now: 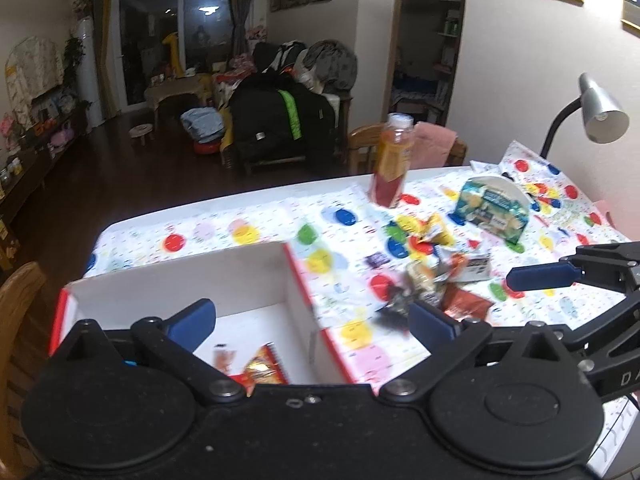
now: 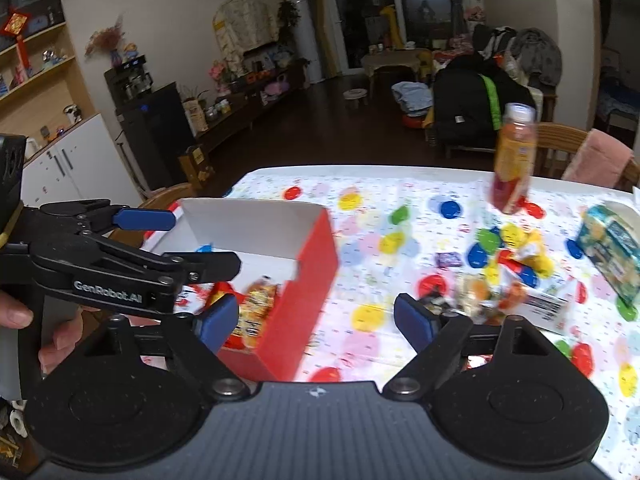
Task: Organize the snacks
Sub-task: 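Move both tools back toward the red Oreo bag and dark packets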
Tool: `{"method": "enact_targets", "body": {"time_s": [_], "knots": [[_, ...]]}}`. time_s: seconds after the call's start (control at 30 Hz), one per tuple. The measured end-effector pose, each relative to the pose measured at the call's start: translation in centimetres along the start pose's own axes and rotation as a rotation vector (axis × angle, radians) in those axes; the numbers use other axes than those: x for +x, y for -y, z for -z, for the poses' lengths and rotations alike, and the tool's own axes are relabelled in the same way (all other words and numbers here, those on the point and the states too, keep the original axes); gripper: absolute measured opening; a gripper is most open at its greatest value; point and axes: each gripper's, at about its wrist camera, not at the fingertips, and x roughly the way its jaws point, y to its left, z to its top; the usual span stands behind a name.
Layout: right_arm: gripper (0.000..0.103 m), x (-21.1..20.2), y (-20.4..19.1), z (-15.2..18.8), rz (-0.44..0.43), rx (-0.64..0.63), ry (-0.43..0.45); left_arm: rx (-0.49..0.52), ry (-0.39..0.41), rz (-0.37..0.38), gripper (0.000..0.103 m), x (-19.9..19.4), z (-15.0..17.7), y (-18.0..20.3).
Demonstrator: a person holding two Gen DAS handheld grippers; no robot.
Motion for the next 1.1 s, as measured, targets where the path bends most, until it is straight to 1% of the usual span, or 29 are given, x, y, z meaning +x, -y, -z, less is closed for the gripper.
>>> {"method": "enact_targets", "body": {"time_s": [0.2,0.37,0.6,0.77,0.93,1.0,1.1], "knots": [[0.085,-1.4,4.5,1.4,0.056,0.037,0.001,0.009,0.011,0.036,0.102,1.1,0.2,3.4],[0.085,-2.1,8.6,2.2,0.112,0.018,-0.016,0.017,-0.011,0.080,0.102,3.2,0.6,6.3],[0.085,-2.1,14.2,2.1,0.135,-0.012,-0.048,0.071,-0.042,0.138,0.102,6.4,1.2,10.5],[0.085,-1.0,17.3,1.7,0.137,-0.061,-0.084,0.104,-0.072,0.167,0.102,8.8,1.4,13.0],[0.085,1.2,19.2,1.0,0.111,-0.127,-0.128,0.137,-0.108,0.174,0.102,11.5,1.7,14.8],[0.085,2.3,19.6,0.7,0.089,-0.169,-0.152,0.143,-0.121,0.176,0.102,12.5,1.8,15.2],[0.085,4.3,19.5,0.1,0.066,-0.270,-0.194,0.166,-0.134,0.175,0.102,13.7,1.9,15.9]]}}
